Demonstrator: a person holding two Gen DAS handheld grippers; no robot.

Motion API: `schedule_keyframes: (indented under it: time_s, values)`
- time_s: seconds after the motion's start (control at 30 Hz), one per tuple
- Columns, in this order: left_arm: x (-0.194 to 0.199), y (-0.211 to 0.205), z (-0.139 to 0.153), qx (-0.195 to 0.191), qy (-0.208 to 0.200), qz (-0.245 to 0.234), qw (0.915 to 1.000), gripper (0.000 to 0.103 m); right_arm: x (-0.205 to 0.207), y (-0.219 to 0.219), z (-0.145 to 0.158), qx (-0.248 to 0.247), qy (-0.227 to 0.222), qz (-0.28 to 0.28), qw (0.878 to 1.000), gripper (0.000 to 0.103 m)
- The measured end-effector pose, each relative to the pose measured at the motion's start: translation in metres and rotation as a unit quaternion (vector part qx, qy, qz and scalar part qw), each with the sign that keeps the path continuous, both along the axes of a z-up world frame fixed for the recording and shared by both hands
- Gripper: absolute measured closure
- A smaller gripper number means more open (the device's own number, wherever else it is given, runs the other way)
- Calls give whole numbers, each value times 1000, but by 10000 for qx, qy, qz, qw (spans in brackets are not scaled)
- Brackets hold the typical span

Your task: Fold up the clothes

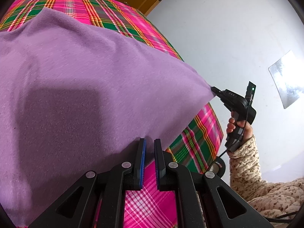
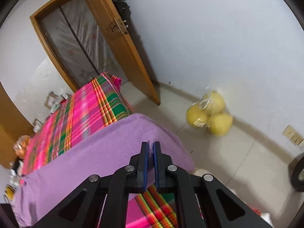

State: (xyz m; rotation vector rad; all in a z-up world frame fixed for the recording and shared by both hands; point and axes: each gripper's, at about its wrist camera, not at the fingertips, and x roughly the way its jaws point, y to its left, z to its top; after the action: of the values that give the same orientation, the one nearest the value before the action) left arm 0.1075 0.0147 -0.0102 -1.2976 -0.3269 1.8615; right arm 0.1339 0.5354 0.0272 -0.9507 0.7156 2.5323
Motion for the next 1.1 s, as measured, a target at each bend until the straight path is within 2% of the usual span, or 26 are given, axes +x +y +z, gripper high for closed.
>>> schedule_keyframes:
  time_s: [0.07,0.17,0.23,0.37,0.43,0.5,0.57,0.63,0.73,0.9,1.1]
  values:
    - [1,-1,0,10,-4,-4,10000,95,-1,-1,-2,31,-109,-45,9999,97]
    - [3,-5,0,15,2,9,10000,95,-8,3,-16,-35,-540,-217,9983,97]
    - [4,-7,0,26,0,30,10000,95,-6,4,-18,93,-663,-414,9969,97]
    - [5,-13,2,-10,35,124,9999,95,5,-2,-4,267,-466,-632,9965,94]
    - [6,-19,4,-78,111,215,9997,95,5,-19,7,435,-184,-311,9984,93]
    - [5,-27,4,-99,121,361,9992,95,4,-37,16,609,97,50,9981,87]
    - [4,-38,3,-86,100,534,9985,94,-4,-64,18,768,168,603,9951,79]
    - [5,-51,2,-50,78,734,9973,94,-14,-91,11,867,36,1128,9898,78]
    - [8,-71,2,-50,65,1033,9946,95,-22,-118,-3,1060,-350,1403,9838,78]
    - [11,-108,5,-288,149,1617,9863,94,-21,-144,-1,1172,-308,1712,9778,78]
    - [17,-147,3,-230,59,2243,9742,94,-36,-199,-2,1213,-250,2611,9573,75]
